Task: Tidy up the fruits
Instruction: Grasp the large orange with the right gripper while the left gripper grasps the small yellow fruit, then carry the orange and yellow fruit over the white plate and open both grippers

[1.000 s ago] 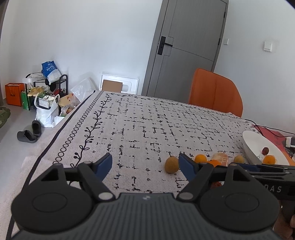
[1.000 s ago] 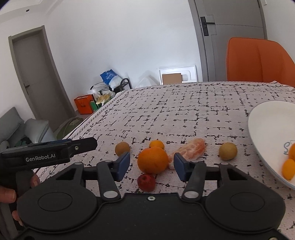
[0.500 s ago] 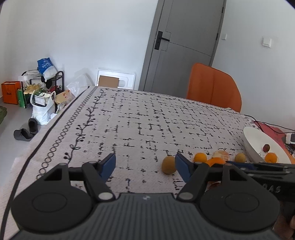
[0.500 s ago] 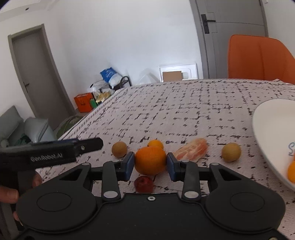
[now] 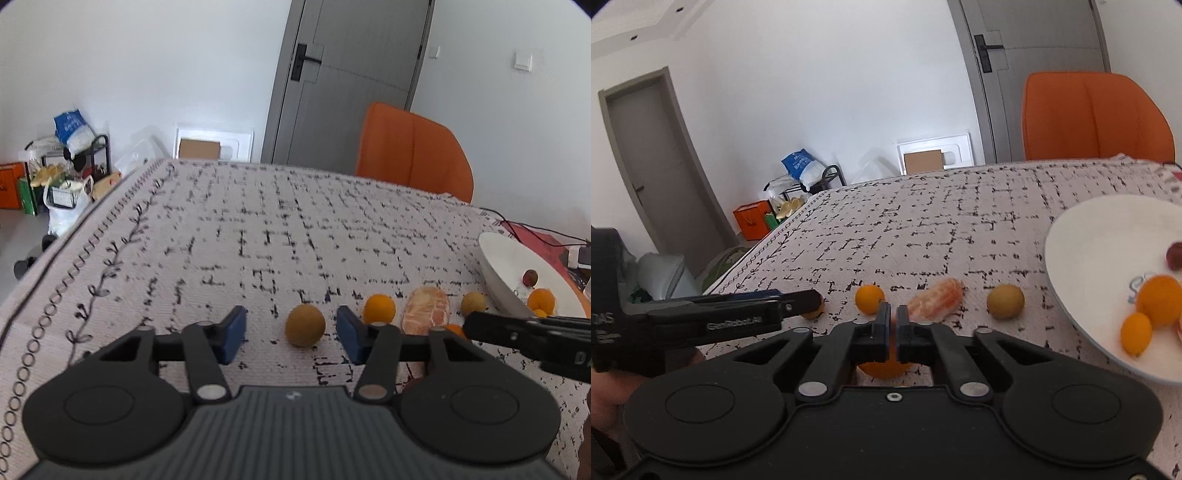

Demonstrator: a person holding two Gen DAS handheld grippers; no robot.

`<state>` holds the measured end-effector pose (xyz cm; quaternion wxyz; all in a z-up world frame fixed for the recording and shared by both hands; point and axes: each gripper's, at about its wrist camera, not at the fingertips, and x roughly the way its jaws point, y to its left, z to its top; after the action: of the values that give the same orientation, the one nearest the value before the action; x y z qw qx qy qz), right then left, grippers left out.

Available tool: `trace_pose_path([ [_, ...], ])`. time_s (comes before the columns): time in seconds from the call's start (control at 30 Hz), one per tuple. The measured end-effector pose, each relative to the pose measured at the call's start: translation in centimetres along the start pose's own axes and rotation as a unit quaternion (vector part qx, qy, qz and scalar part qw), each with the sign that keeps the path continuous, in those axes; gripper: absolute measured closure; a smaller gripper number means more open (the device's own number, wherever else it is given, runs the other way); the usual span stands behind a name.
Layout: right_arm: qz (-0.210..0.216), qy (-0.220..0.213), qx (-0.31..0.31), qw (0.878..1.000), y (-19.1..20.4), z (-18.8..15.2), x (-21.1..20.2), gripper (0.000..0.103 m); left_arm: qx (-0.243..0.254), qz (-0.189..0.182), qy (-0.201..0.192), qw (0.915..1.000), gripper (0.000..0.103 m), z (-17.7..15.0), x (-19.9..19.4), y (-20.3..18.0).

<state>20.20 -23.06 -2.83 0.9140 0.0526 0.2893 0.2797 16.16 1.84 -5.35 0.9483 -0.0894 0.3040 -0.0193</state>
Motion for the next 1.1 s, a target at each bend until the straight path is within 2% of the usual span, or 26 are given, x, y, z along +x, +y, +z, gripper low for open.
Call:
trace_pose_path([
  [0.03, 0.002, 0.001, 0.007, 1.0, -0.2, -0.1, -0.1, 0.089, -0.004, 0.001, 0.004, 1.0, 0.062, -0.1, 0.2, 0.0],
  [0.1, 0.005, 0.002, 0.016, 1.0, -0.5, -0.1, -0.2, 0.07, -0.002, 0.0, 0.0, 1.0, 0.072, -0.2, 0.2, 0.0],
  [0.13, 0.003, 0.001, 0.017, 1.0, -0.5, -0.3, -0.2, 0.068, -0.003, -0.003, 0.002, 1.0, 0.08, -0.1, 0.2, 0.1],
  [0.23, 0.011, 0.004, 0.018, 1.0, -0.3, -0.3, -0.1, 0.058, -0.004, -0.004, 0.003, 1.0, 0.081, -0.1, 0.1, 0.2],
  [0.27, 0.012, 0.006, 0.018, 1.0, -0.2, -0.4, 0.1, 0.05, -0.004, -0.004, 0.002, 1.0, 0.081, -0.1, -0.1, 0.2],
  [0.3, 0.012, 0.007, 0.015, 1.0, -0.1, -0.5, 0.3, 0.046, -0.004, -0.005, 0.002, 1.0, 0.081, -0.2, -0.2, 0.2],
  [0.47, 0.01, 0.026, 0.009, 1.0, 0.4, -0.9, 1.4, 0.048, -0.006, -0.008, -0.001, 1.0, 0.081, -0.3, -1.2, 0.5],
  [0.5, 0.008, 0.029, 0.006, 1.0, 0.5, -1.0, 1.5, 0.059, -0.006, -0.008, -0.001, 0.9999, 0.081, -0.3, -1.3, 0.5],
  [0.53, 0.008, 0.03, 0.004, 1.0, 0.6, -1.0, 1.5, 0.064, -0.005, -0.009, -0.002, 0.9999, 0.081, -0.3, -1.5, 0.6],
  [0.8, 0.003, 0.003, -0.002, 1.0, 0.6, -0.7, -0.2, 0.065, 0.007, -0.025, -0.013, 0.9996, 0.081, 0.1, -2.5, -0.5],
  [1.1, -0.023, -0.046, 0.018, 0.999, -1.8, 0.0, -3.3, 0.065, 0.027, -0.037, -0.03, 0.9985, 0.081, 1.0, -3.2, -3.3],
])
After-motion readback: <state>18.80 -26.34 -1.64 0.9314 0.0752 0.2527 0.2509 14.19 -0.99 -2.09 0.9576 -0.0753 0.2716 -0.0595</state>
